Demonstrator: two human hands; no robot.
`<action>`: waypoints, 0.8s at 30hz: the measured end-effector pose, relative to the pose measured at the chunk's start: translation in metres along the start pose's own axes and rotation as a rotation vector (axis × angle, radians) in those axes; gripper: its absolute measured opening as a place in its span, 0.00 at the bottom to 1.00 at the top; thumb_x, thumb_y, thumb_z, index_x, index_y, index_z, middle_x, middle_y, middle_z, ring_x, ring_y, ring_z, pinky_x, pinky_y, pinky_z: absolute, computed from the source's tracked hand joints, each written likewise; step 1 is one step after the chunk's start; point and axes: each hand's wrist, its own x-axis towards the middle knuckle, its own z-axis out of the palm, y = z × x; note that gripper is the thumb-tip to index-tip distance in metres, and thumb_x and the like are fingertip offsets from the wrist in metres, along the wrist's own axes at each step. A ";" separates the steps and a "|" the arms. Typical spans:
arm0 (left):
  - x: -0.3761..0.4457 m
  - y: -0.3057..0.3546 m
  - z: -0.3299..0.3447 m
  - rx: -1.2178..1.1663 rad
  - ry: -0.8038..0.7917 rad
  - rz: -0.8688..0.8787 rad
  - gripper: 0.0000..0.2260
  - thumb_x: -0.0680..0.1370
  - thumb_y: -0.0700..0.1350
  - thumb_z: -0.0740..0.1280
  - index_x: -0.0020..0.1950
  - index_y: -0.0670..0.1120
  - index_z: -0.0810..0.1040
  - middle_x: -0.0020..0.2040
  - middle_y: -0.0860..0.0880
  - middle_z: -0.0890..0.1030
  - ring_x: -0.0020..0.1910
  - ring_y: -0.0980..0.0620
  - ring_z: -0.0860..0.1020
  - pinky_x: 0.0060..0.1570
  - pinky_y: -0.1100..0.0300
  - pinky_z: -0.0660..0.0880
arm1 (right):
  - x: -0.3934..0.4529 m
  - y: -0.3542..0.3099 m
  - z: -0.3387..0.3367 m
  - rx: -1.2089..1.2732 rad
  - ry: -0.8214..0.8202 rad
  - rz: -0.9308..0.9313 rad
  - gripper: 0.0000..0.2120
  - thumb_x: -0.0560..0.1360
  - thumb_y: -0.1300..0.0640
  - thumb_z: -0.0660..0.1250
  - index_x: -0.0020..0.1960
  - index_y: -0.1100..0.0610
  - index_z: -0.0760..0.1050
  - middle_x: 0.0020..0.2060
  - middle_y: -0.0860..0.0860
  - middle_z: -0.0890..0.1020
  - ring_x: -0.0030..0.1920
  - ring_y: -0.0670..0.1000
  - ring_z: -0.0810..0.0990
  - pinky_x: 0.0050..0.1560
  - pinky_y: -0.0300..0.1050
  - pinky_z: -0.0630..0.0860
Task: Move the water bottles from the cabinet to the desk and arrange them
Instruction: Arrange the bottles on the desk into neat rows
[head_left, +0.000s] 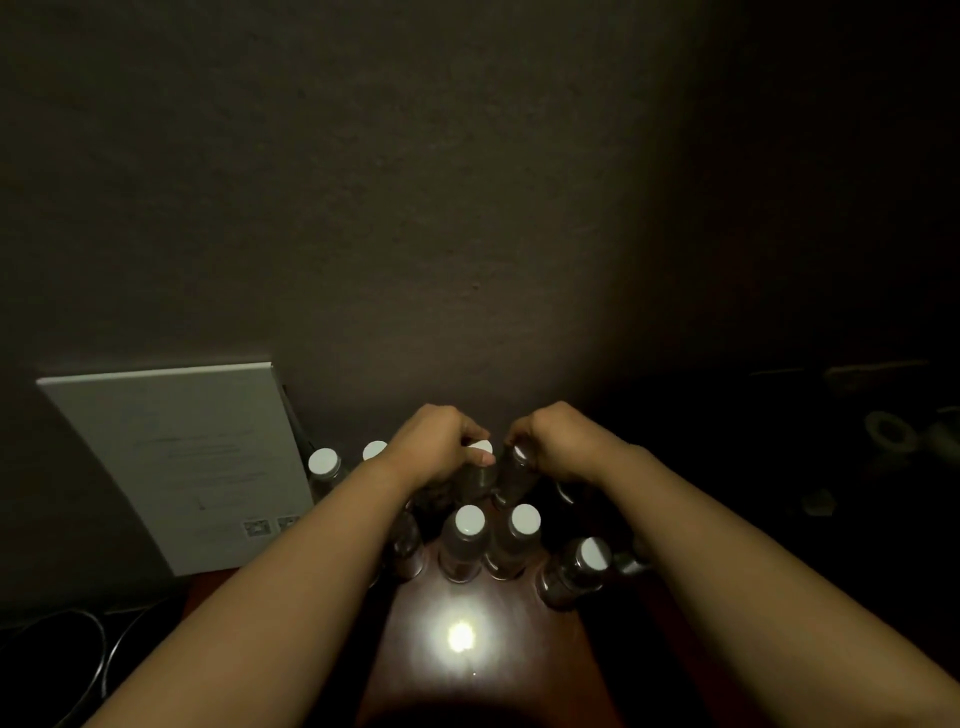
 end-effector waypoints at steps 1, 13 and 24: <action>0.000 0.001 0.000 -0.002 -0.002 -0.001 0.20 0.73 0.53 0.75 0.64 0.50 0.81 0.61 0.52 0.83 0.60 0.55 0.79 0.60 0.61 0.73 | 0.000 0.002 0.000 0.015 -0.009 0.010 0.18 0.78 0.55 0.68 0.67 0.50 0.77 0.60 0.52 0.81 0.61 0.53 0.79 0.61 0.45 0.75; -0.001 0.000 0.000 -0.008 -0.024 -0.014 0.20 0.74 0.52 0.74 0.66 0.51 0.79 0.62 0.52 0.82 0.61 0.55 0.78 0.60 0.61 0.72 | -0.028 0.058 -0.016 -0.067 -0.057 0.198 0.14 0.76 0.59 0.67 0.61 0.57 0.79 0.59 0.56 0.81 0.58 0.57 0.80 0.54 0.44 0.74; -0.002 0.001 0.000 -0.015 -0.002 -0.031 0.20 0.73 0.53 0.75 0.64 0.52 0.81 0.61 0.53 0.82 0.61 0.55 0.79 0.62 0.57 0.74 | -0.020 0.048 0.003 0.004 0.027 0.168 0.09 0.77 0.58 0.65 0.52 0.59 0.81 0.49 0.58 0.82 0.50 0.58 0.81 0.49 0.46 0.76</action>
